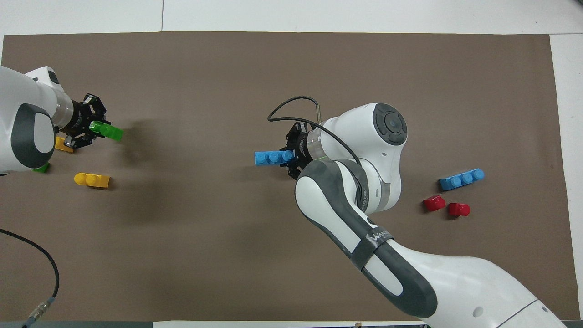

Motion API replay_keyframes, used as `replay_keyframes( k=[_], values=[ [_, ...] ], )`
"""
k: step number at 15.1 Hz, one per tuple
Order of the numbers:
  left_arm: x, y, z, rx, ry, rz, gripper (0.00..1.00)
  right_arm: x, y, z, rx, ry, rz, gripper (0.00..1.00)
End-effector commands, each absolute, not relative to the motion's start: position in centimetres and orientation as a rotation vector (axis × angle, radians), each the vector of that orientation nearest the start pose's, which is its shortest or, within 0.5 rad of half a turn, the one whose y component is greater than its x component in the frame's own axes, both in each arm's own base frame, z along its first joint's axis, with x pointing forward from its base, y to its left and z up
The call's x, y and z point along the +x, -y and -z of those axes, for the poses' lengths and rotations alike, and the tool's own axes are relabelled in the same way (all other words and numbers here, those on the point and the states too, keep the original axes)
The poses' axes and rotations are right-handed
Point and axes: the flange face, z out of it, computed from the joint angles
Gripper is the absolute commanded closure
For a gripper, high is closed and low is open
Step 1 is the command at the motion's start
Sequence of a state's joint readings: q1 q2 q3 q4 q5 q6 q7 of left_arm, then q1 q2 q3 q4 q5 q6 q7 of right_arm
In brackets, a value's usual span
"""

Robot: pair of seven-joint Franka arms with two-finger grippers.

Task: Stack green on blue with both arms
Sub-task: 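Carry the blue brick to center with the right gripper while the left gripper lifts green, then move the green brick with the left gripper toward the held blue brick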

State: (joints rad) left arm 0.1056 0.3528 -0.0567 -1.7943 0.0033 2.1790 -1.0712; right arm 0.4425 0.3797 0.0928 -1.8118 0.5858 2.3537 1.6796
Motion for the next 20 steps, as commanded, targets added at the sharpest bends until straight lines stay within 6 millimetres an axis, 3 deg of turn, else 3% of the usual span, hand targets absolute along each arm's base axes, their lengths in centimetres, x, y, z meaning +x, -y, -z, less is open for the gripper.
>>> replay_keyframes(
  k=[1,6,11,16,20],
  values=[
    [62.4,-0.3,-40.0,-2.611,1.758,0.006,1.0,55.9,-35.4,-33.3,-1.976,-1.941,-0.496,1.0],
    [60.6,7.5,-43.3,-2.451,1.965,0.001,1.0,55.5,-35.7,-31.6,-1.92,-1.968,-0.433,1.0],
    [57.2,18.2,-45.0,-2.324,2.124,0.011,1.0,55.1,-35.7,-30.5,-1.902,-1.99,-0.415,1.0],
    [52.7,25.6,-43.2,-2.271,2.242,0.04,1.0,54.8,-35.6,-29.6,-1.888,-1.997,-0.39,1.0],
    [50.6,29.5,-41.2,-2.249,2.293,0.053,1.0,54.1,-36.1,-29.1,-1.877,-2.028,-0.404,1.0]
  ],
)
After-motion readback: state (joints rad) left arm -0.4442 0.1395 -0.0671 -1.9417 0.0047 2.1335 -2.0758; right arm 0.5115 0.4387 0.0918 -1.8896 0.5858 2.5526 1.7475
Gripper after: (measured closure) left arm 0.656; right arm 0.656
